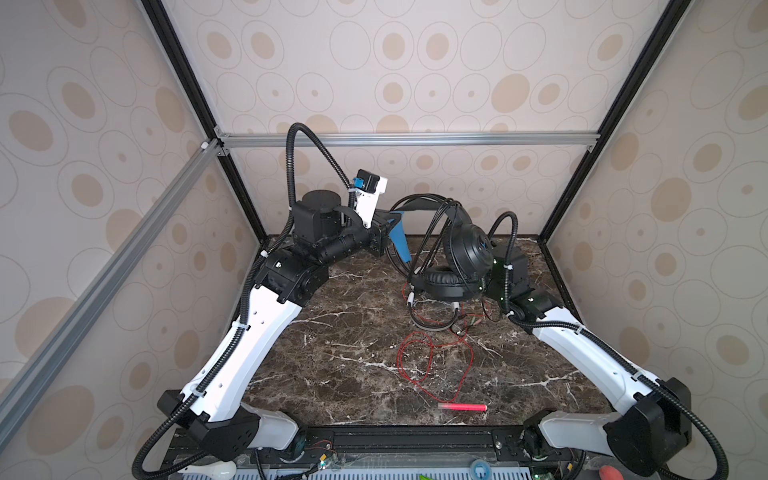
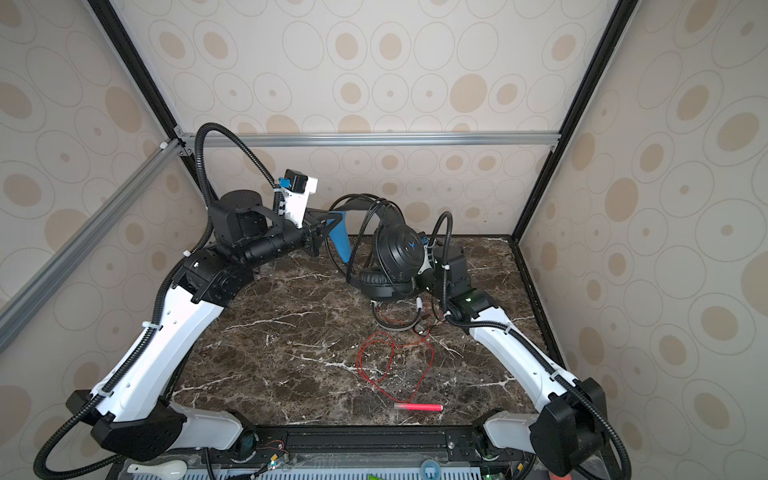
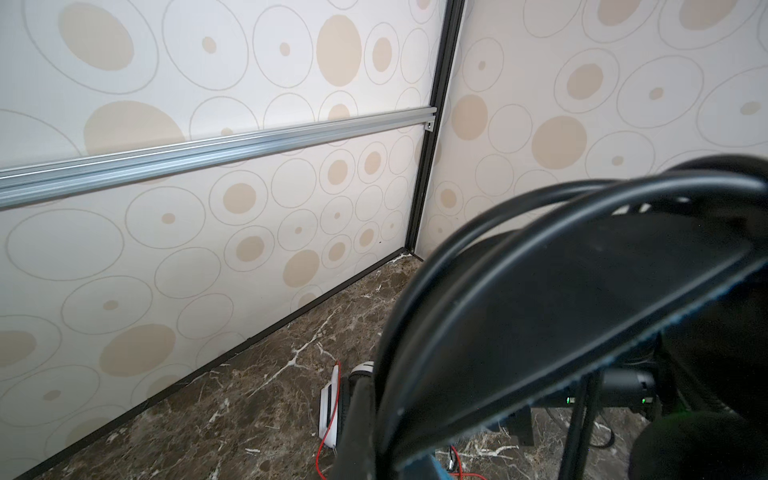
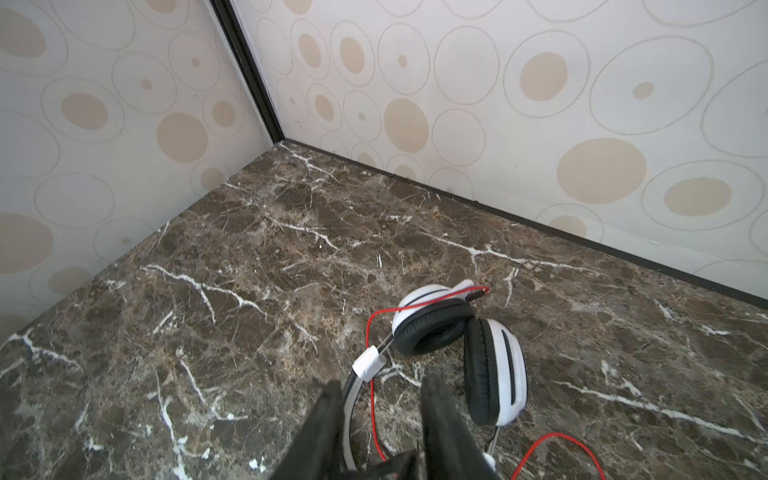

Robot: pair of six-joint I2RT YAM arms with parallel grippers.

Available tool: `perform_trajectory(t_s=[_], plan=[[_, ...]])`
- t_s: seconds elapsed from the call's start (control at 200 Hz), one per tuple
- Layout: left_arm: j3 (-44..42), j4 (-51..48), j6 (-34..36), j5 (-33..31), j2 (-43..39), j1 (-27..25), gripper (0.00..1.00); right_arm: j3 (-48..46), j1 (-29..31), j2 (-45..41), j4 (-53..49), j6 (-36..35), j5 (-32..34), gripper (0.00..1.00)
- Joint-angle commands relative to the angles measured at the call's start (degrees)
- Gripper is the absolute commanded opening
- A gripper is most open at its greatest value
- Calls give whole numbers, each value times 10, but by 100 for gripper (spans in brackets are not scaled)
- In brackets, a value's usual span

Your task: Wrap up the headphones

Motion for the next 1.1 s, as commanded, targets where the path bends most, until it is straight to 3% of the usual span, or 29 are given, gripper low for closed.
perform_trajectory(t_s=[0.0, 0.145, 0.385, 0.94, 1.095], plan=[[41, 55, -40, 11, -16, 0, 0, -22, -2, -29, 40, 21, -30, 42], [48, 55, -43, 1, -14, 0, 0, -48, -2, -42, 40, 40, -51, 49], [39, 71, -54, -4, -19, 0, 0, -94, -3, -58, 56, 87, -59, 51], [24, 90, -72, -12, -29, 0, 0, -123, -2, -27, 94, 101, -63, 43], [18, 95, -78, -18, -33, 0, 0, -116, -2, -14, 94, 102, -73, 37]])
